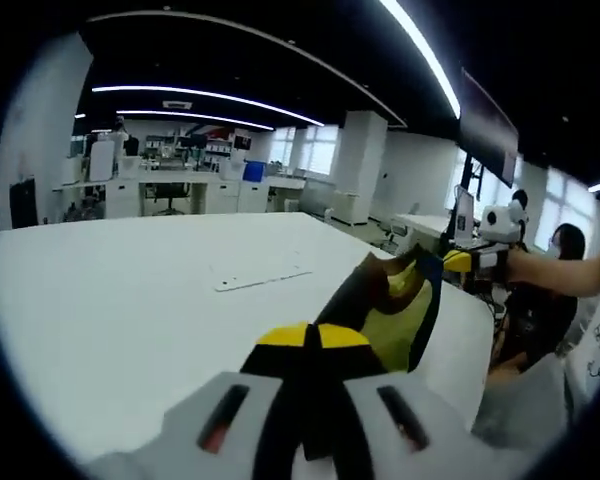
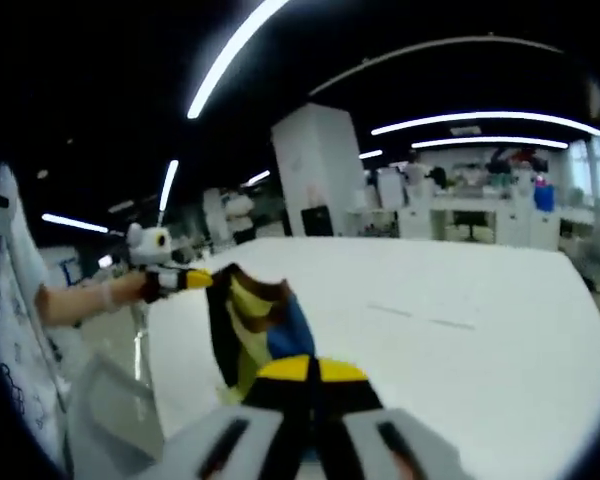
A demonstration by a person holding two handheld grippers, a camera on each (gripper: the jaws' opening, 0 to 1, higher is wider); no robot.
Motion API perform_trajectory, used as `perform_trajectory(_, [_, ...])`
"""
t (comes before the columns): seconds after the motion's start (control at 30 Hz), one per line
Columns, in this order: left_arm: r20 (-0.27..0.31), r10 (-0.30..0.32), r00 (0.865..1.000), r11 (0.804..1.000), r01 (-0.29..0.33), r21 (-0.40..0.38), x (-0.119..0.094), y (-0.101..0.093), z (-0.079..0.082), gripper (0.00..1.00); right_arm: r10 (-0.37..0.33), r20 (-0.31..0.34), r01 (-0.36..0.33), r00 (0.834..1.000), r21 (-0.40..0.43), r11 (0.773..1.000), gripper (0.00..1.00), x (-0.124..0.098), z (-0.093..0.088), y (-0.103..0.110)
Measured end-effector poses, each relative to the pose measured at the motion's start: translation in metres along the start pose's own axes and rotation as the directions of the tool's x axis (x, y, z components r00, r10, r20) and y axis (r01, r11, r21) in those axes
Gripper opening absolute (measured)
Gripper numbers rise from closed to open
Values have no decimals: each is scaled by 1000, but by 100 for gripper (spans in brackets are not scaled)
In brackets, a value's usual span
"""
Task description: Fold the garment on the visible template until the final outline fits inside the template.
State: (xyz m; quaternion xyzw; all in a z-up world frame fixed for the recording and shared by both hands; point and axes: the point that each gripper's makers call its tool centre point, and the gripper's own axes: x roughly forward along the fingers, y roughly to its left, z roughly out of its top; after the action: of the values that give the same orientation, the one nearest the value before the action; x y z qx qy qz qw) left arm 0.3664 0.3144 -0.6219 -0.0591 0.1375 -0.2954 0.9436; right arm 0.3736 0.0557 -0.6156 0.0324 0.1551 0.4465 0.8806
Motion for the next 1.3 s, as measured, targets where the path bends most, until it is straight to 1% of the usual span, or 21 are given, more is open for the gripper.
perform_trajectory(0.07, [23, -3, 1000, 1000, 3, 6, -1, 0, 13, 0, -3, 22, 3, 1000, -11, 1000, 0, -2, 11, 0])
perform_trajectory(0.17, [66, -6, 998, 999, 4, 36, -2, 2, 36, 0, 3, 74, -1, 997, -27, 1000, 0, -6, 35, 2])
perform_trajectory(0.23, [112, 0, 994, 999, -5, 42, -1, 3, 51, 0, 11, 107, -8, 994, -30, 1000, 0, -6, 46, 3])
perform_trajectory(0.27, [124, 4, 992, 998, -11, 55, 0, 3, 54, 0, 10, 112, -7, 994, -30, 1000, 0, -5, 48, 2])
perform_trajectory(0.37, [118, 13, 993, 999, -19, 49, 9, 11, 53, 0, 8, 116, -5, 993, -28, 1000, 0, 4, 49, -3])
perform_trajectory(0.4, [110, 18, 994, 999, -23, 44, 12, 12, 50, 0, 7, 110, -4, 994, -26, 1000, 0, 8, 47, -7])
perform_trajectory(0.43, [91, 29, 995, 999, -31, 26, 18, 18, 43, 0, 4, 98, -2, 995, -18, 1000, 0, 13, 42, -12])
perform_trajectory(0.5, [73, 39, 997, 999, -41, 28, 27, 30, 35, 0, -2, 73, 2, 997, 0, 1000, 0, 23, 31, -21])
perform_trajectory(0.53, [47, 45, 998, 999, -46, 6, 35, 33, 27, 0, -7, 58, 6, 998, 14, 1000, 0, 28, 26, -25])
perform_trajectory(0.57, [34, 50, 998, 999, -50, 10, 39, 37, 22, 0, -5, 44, 4, 999, 15, 1000, 0, 33, 21, -28])
perform_trajectory(0.6, [4, 58, 998, 998, -58, 9, 46, 50, 12, 0, -10, 22, 9, 1000, 14, 1000, 0, 41, 13, -34])
perform_trajectory(0.67, [-31, 65, 997, 998, -65, -1, 56, 57, -1, 0, -13, -10, 13, 1000, 15, 1000, 0, 53, 4, -43])
perform_trajectory(0.7, [-48, 69, 997, 997, -70, -21, 60, 61, -7, 0, -17, -17, 17, 1000, 17, 1000, 0, 59, 1, -46])
perform_trajectory(0.73, [-64, 75, 995, 997, -76, -10, 67, 70, -13, 0, -22, -42, 23, 999, 23, 999, 0, 67, -4, -55])
perform_trajectory(0.8, [-93, 90, 992, 995, -94, -36, 76, 84, -25, 0, -26, -55, 28, 998, 31, 999, 0, 80, -9, -66])
perform_trajectory(0.87, [-107, 96, 990, 994, -102, -44, 88, 94, -33, 0, -38, -79, 42, 996, 41, 998, 0, 93, -17, -78])
perform_trajectory(0.93, [-121, 100, 988, 993, -107, -49, 97, 98, -40, 0, -52, -116, 58, 992, 47, 997, 0, 104, -27, -90])
perform_trajectory(1.03, [-161, 111, 981, 990, -124, -73, 114, 113, -57, 0, -71, -161, 82, 984, 60, 995, 0, 124, -46, -114])
perform_trajectory(1.13, [-191, 122, 974, 987, -139, -76, 128, 123, -71, 0, -98, -201, 114, 975, 69, 991, 0, 137, -64, -129])
perform_trajectory(1.23, [-221, 133, 966, 984, -155, -86, 142, 133, -82, 0, -118, -221, 138, 968, 79, 987, 0, 149, -74, -140])
perform_trajectory(1.3, [-249, 143, 958, 982, -168, -81, 153, 139, -91, 0, -130, -235, 154, 963, 89, 984, 0, 159, -81, -150])
